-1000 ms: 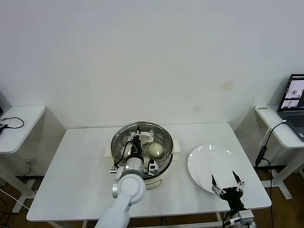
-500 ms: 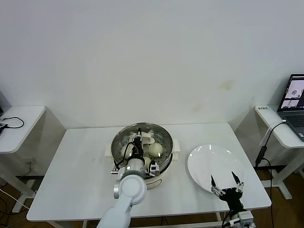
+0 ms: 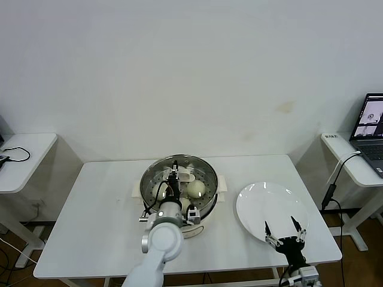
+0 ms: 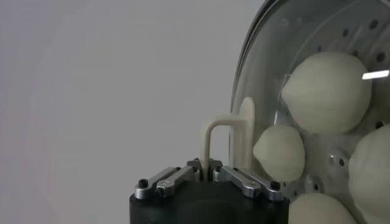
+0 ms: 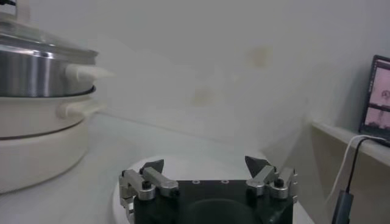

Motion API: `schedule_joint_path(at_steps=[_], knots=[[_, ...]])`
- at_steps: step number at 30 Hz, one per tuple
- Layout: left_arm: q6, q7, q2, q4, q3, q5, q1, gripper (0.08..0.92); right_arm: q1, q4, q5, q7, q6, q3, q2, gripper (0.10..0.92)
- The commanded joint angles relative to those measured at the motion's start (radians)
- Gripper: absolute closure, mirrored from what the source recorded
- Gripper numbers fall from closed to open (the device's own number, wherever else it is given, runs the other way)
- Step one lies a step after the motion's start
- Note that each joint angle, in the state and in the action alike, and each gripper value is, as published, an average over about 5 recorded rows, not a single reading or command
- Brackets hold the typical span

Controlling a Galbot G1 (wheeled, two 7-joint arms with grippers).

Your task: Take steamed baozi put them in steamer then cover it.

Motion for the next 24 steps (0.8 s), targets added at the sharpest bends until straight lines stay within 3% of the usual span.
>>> schedule_joint_path(at_steps=[1,15,20,24], knots=[[-0.012,-0.008,0.016,-0.068,-0.002,-0.007,0.029,0.605,-0.004,0.003,-0.004,0.000,0.001,-0.003,0.002,0.202],[-0.058,-0.061,0.141,-0.315,-0.036,-0.208,0.207,0.212,-0.024,0.007,-0.004,0.000,0.003,-0.001,-0.012,0.203],[-0.098,-0.138,0.169,-0.460,-0.123,-0.419,0.374,0.178,-0.036,0.008,0.009,-0.001,0.004,-0.001,-0.031,0.203],[-0.146,-0.269,0.170,-0.519,-0.224,-0.763,0.497,0.177,-0.053,0.010,0.033,-0.001,0.010,0.003,-0.059,0.203]])
